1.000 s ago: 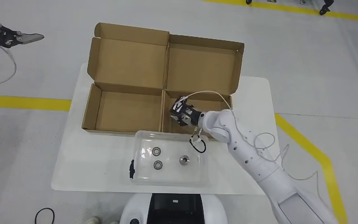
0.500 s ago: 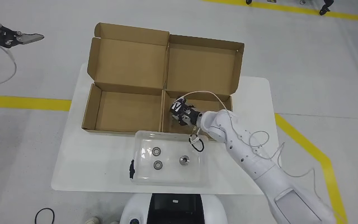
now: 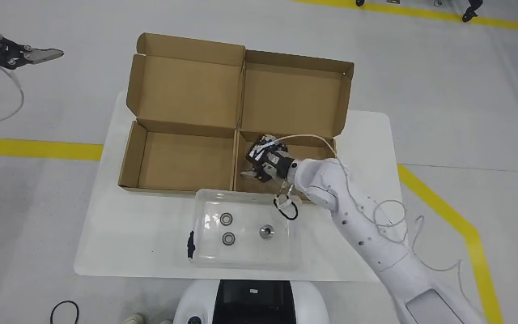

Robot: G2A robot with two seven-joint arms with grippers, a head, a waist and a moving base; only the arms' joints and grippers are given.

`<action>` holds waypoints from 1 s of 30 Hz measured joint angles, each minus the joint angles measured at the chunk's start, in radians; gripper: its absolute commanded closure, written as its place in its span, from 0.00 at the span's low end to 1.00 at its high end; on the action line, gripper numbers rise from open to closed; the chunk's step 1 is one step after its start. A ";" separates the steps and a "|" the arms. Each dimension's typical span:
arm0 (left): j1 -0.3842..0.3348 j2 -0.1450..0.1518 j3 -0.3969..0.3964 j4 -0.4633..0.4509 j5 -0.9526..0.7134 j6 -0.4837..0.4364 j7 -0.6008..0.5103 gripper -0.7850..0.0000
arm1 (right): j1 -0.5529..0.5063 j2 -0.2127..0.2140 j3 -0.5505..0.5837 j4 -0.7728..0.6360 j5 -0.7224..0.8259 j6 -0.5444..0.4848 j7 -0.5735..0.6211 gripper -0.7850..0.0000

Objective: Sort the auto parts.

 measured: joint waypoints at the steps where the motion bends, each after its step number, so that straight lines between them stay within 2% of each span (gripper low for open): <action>1: 0.000 0.000 0.000 0.000 0.000 0.000 0.000 0.00 | -0.015 0.006 0.011 -0.038 -0.006 -0.014 0.011 0.00; 8: 0.000 0.000 0.000 0.000 0.000 0.000 0.000 0.00 | -0.137 0.041 0.074 -0.288 -0.006 -0.138 0.041 0.00; 15: 0.000 0.000 0.000 0.000 0.000 0.000 0.000 0.00 | -0.237 0.064 0.093 -0.446 -0.044 -0.187 0.078 0.00; 21: 0.000 0.000 0.000 0.000 0.000 0.000 0.000 0.00 | -0.301 0.078 0.099 -0.496 -0.040 -0.229 0.073 0.00; 30: 0.000 0.000 0.000 0.000 0.000 0.000 0.000 0.00 | -0.378 0.094 0.093 -0.499 -0.092 -0.224 0.078 0.00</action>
